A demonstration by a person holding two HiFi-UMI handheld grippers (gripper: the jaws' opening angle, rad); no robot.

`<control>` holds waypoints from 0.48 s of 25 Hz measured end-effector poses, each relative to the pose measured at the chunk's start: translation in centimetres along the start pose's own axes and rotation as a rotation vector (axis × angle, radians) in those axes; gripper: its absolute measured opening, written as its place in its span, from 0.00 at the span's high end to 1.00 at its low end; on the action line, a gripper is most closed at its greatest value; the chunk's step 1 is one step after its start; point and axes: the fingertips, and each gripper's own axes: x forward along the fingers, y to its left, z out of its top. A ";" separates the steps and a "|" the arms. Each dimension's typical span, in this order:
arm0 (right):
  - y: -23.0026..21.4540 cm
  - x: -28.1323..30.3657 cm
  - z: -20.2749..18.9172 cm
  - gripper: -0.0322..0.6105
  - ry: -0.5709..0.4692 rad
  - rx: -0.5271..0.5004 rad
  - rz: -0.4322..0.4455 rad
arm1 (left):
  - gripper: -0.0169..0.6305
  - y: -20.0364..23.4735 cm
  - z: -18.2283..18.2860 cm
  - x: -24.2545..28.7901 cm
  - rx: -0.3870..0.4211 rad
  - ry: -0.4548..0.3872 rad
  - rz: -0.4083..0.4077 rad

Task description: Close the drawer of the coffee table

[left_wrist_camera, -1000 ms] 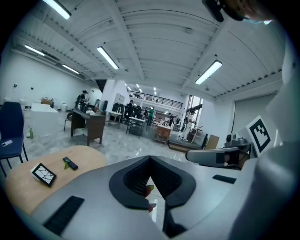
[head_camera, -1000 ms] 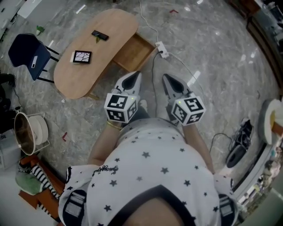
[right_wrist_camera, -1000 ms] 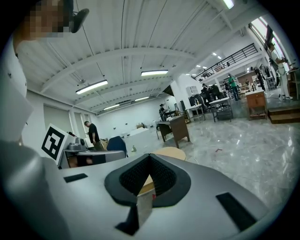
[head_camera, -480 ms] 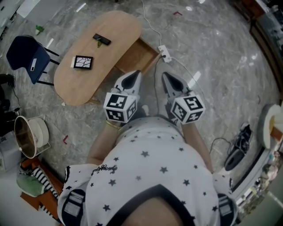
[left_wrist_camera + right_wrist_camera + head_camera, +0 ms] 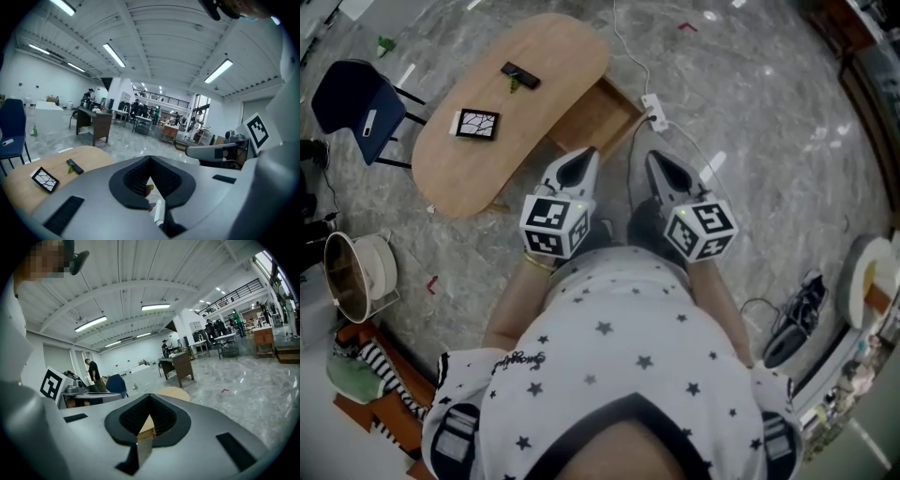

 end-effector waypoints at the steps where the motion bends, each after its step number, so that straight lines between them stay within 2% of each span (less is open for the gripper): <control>1: -0.3 0.4 0.1 0.94 0.003 0.001 0.009 | 0.96 0.3 0.0 0.2 -0.003 -0.001 0.010; 12: -4.8 5.2 2.8 0.94 0.065 -0.044 0.172 | 0.96 2.6 1.4 3.5 -0.052 -0.044 0.184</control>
